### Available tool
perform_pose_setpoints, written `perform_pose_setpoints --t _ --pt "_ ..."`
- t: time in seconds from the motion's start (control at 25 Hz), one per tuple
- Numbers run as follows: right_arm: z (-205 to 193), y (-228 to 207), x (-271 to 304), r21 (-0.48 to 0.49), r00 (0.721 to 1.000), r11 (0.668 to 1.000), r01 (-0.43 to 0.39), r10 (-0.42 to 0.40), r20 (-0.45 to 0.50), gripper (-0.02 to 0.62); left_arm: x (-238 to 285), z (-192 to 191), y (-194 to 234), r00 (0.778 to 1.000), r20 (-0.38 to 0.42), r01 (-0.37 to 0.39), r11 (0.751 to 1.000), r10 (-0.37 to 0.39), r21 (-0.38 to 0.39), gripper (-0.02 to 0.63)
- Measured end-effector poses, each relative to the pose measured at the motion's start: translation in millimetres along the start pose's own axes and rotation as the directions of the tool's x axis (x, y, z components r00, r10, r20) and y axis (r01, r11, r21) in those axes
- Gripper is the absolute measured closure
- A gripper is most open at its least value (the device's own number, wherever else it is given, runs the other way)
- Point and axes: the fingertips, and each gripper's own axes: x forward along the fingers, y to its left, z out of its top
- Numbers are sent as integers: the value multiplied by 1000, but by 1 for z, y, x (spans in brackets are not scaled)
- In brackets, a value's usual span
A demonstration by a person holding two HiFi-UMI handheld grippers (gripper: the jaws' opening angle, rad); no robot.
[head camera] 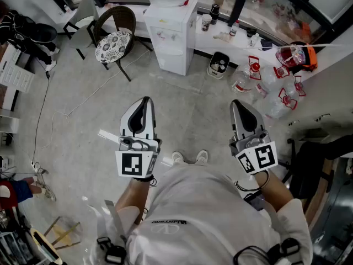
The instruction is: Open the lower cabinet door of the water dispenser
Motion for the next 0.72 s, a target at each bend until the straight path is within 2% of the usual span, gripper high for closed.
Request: perform_pose_setpoints --t 0.28,0.52,0.72 --pt "2 16 5 15 1000 1000 -17 17 3 578 -6 1 9 1000 -1 14 1000 -14 -9 604" --pt "0 31 13 10 1000 1000 -1 1 16 577 -19 -7 24 999 0 34 999 -34 -16 603" --pt "-6 46 23 4 1000 1000 -17 17 1 577 -25 -14 38 1000 -20 24 999 -24 -30 604"
